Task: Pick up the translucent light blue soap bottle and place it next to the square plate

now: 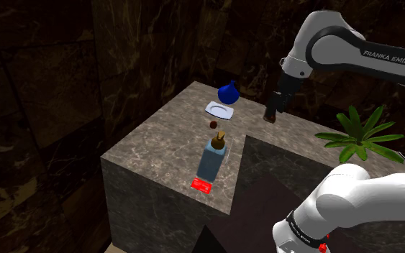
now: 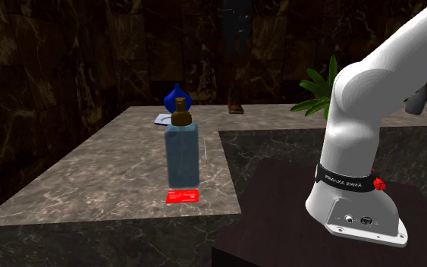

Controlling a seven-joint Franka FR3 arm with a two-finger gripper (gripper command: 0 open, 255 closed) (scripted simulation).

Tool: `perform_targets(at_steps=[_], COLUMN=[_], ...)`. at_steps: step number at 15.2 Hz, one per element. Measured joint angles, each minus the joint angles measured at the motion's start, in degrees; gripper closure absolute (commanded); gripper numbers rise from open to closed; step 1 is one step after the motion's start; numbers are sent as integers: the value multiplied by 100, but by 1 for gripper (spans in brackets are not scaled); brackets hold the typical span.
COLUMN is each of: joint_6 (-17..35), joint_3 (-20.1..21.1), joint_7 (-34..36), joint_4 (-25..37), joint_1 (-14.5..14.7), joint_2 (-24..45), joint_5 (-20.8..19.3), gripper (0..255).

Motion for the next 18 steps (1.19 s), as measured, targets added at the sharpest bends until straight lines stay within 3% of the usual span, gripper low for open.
perform_targets(at_steps=[4,18], joint_6=[239,1904], joint_3=[175,1258], joint_7=[219,1527], joint_4=[-103,56], joint_1=[98,665], joint_2=[144,1907], joint_5=[156,906], gripper=[0,0])
